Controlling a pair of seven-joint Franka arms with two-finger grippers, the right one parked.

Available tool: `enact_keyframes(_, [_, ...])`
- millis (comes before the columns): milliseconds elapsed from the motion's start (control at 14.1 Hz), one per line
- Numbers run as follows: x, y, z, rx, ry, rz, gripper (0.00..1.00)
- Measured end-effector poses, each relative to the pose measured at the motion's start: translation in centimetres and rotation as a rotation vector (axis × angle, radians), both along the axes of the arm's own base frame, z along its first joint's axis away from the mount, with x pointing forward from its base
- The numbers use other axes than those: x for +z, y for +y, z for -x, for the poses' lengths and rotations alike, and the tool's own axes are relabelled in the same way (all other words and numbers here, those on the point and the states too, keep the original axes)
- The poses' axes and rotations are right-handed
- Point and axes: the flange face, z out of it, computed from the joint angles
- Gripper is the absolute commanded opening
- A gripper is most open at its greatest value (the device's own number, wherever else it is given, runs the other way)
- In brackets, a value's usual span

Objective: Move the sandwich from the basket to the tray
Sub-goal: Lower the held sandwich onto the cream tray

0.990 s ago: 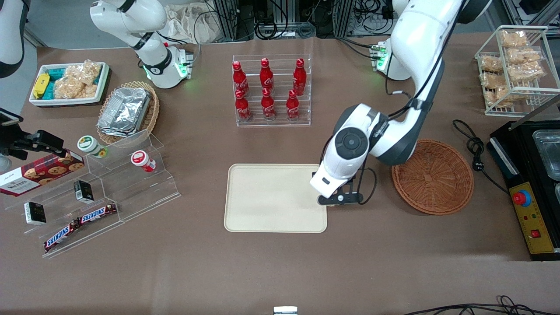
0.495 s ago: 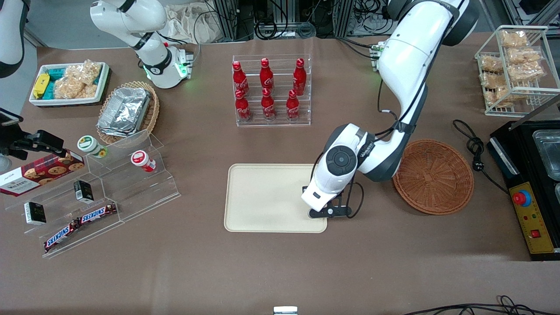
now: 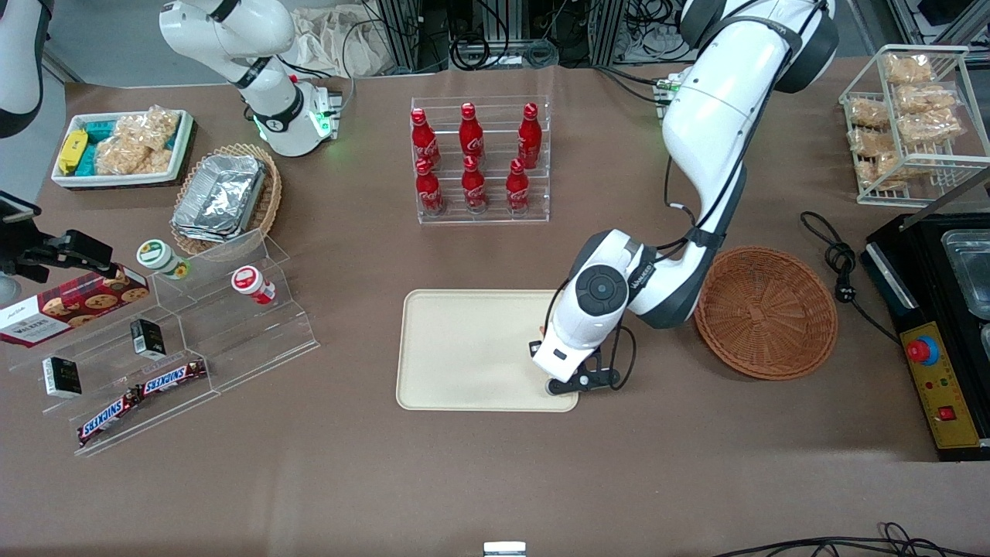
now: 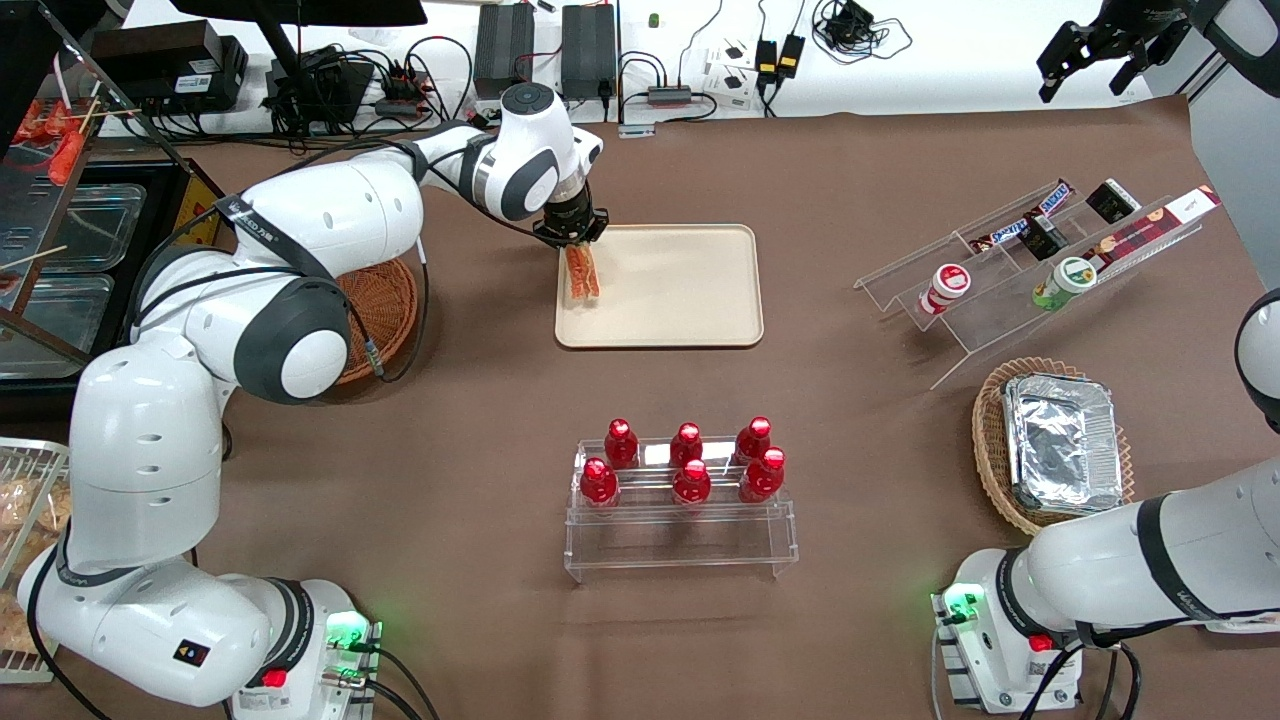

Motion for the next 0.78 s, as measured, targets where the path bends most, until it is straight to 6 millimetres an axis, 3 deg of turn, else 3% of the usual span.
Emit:
enact_keyframes(71, [-0.1, -0.2, 0.2, 0.005, 0.002, 0.0, 0.0])
enact_keyframes(141, [-0.2, -0.9, 0.6, 0.005, 0.004, 0.0, 0.17])
enact_keyframes(283, [-0.2, -2.2, 1.4, 0.015, 0.005, 0.001, 0.69])
enact_keyframes(424, [-0.2, -2.6, 1.7, 0.022, 0.005, 0.0, 0.81])
enact_keyframes(495, [-0.2, -2.5, 1.6, 0.026, 0.004, -0.001, 0.95])
enact_keyframes(778, [-0.2, -1.9, 1.2, 0.035, 0.0, -0.006, 0.99])
